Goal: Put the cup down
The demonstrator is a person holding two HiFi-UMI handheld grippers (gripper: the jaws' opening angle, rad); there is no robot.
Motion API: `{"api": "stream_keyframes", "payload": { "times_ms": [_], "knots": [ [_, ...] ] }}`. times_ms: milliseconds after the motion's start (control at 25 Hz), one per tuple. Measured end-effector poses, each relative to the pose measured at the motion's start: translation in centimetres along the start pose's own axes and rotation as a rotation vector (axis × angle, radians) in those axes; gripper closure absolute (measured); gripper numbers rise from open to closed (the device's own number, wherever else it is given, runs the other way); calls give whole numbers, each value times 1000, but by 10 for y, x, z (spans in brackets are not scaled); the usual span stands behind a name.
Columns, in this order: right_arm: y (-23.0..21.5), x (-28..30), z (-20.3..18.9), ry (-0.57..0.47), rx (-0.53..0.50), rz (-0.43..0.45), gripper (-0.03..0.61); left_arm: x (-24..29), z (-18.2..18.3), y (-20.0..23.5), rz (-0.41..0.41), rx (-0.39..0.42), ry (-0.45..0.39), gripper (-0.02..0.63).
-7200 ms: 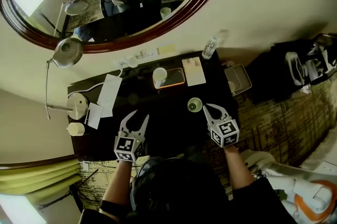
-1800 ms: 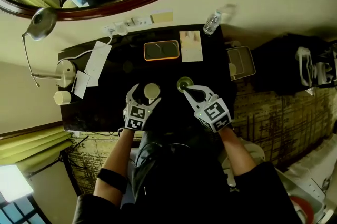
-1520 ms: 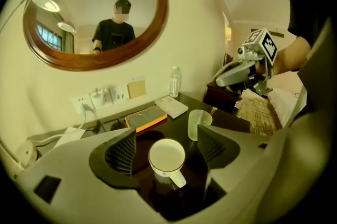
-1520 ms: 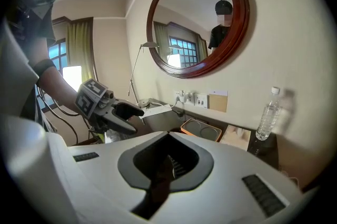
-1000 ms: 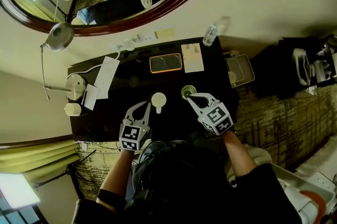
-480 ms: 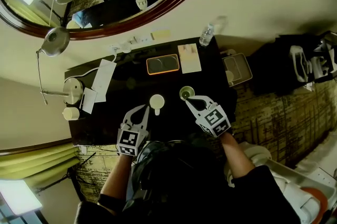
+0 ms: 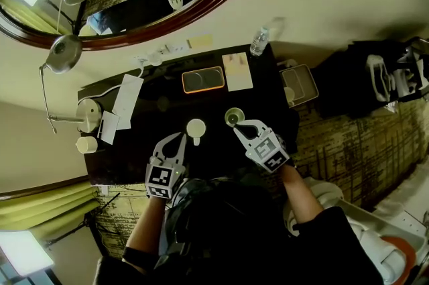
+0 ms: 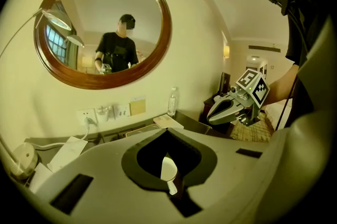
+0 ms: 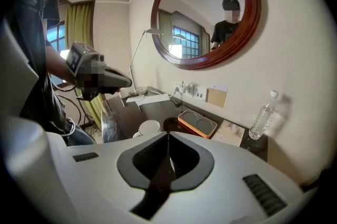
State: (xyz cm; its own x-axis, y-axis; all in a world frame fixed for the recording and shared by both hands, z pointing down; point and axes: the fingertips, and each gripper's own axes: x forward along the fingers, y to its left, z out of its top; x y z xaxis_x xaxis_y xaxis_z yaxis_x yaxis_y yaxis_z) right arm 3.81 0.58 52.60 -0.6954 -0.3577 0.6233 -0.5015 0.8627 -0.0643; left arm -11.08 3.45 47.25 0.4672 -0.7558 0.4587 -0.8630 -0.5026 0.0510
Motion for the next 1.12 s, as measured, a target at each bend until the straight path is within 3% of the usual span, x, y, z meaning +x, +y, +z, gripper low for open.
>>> {"api": "stream_keyframes", "payload": {
  "times_ms": [280,480,560,1120],
  "knots": [
    [-3,19,-32,196,-295,68,336,2,-6,-3,-1,-6,19,627],
    [-13,38,-56,335,-424,146,151,2,-5,4,7,-23,11,627],
    [-17,46,-65,374,-447,168,116,4,-8,5,10,-33,10,627],
    [-35,102,-95,456,-521,261,72,24,-27,10,30,-90,33,627]
  ]
}}
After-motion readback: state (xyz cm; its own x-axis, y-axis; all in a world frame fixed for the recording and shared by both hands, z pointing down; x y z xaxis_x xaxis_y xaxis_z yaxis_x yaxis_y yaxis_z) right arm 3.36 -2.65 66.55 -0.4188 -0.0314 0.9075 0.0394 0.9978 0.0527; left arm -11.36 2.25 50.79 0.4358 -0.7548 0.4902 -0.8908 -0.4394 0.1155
